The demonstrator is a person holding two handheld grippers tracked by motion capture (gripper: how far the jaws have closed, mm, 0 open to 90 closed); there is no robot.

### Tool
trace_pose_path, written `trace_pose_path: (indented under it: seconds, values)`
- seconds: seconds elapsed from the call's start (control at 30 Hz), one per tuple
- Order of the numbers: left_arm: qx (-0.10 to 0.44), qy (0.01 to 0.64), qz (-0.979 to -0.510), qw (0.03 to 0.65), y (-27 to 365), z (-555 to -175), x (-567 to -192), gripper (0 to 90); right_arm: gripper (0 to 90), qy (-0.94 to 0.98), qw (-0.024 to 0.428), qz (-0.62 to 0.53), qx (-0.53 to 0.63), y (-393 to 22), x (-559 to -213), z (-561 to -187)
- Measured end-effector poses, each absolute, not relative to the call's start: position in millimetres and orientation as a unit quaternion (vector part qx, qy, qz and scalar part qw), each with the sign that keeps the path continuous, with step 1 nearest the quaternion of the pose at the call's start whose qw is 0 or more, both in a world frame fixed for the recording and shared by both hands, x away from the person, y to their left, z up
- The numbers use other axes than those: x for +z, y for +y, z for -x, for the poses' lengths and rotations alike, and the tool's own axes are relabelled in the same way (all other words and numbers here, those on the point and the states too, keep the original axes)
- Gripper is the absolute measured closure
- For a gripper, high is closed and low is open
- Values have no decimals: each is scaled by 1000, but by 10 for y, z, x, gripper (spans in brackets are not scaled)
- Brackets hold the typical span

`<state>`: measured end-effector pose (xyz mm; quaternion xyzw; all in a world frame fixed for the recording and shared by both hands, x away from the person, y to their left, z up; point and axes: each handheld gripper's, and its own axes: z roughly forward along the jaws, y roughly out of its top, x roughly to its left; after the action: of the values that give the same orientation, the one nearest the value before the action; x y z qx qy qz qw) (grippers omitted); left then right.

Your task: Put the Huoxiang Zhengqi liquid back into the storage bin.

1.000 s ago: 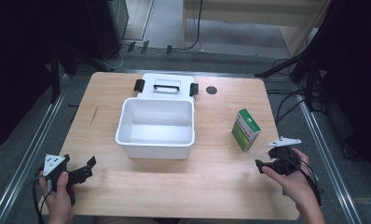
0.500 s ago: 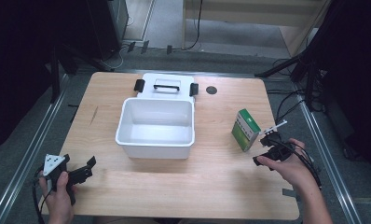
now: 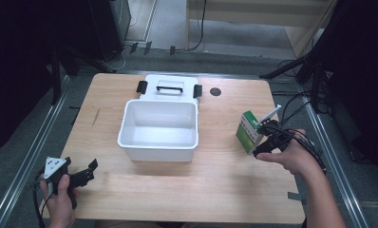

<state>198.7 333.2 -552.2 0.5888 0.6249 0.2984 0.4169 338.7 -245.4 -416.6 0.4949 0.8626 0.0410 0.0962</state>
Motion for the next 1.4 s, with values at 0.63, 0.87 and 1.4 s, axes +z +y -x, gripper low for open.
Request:
trace_pose_path:
  seconds: [0.63, 0.87, 1.4]
  values:
    - [297, 625, -590, 417, 3333, -1990, -5522, 3, 293, 852, 87, -516, 19, -2164, -3980, -3834]
    - [296, 625, -591, 416, 3335, -1990, -5521, 3, 353, 848, 82, -522, 20, -2107, -3973, -3968]
    - [295, 624, -592, 417, 3333, -1993, -5522, 3, 522, 838, 71, -540, 34, -2094, -3983, -4145]
